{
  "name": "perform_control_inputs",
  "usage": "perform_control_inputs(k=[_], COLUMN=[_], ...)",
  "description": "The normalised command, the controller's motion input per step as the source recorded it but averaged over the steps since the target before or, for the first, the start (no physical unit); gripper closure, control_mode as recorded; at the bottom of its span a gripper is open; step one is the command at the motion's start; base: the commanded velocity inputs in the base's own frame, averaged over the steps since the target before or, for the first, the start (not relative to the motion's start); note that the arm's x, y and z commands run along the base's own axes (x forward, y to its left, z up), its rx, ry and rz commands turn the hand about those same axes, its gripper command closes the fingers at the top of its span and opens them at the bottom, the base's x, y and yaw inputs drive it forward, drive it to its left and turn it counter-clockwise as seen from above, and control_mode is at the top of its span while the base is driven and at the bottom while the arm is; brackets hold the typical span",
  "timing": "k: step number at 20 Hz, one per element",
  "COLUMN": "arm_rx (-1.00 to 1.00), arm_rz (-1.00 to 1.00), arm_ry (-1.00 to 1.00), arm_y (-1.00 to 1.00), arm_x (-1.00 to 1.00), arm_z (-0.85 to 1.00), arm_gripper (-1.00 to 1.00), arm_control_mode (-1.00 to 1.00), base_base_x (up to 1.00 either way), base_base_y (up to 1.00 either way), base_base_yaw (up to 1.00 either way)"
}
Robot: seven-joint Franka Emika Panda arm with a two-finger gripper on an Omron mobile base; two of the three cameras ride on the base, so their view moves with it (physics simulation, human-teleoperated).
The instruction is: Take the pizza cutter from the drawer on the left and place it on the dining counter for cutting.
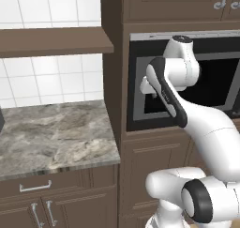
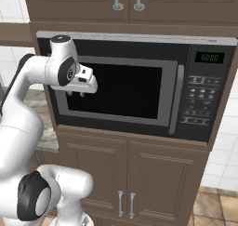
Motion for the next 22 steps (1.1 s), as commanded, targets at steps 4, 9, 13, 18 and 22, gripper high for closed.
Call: perform_control_inputs(k=[4,9,13,18,22], arm_rx=[0.0,0.0,0.0,-0.19,-0.09], arm_rz=[0.0,0.0,0.1,0.49,0.74], arm_ry=[0.09,0.14,0.16,-0.06,-0.03], arm_y=[0.4,1.0,1.0,1.0,1.0], arm_x=[-0.52,-1.0,-1.0,-0.25,-0.47], arm_z=[-0.02,-0.48,-0.63,-0.94,-1.0], arm_gripper=[-1.0,-1.0,-1.0,-1.0,-1.0], arm_control_mode=[-1.0,-1.0,-1.0,-1.0,-1.0], base_base_x=[0.0,0.0,0.0,0.0,0.0], base_base_y=[0.0,0.0,0.0,0.0,0.0], base_base_yaw=[0.0,0.0,0.0,0.0,0.0])
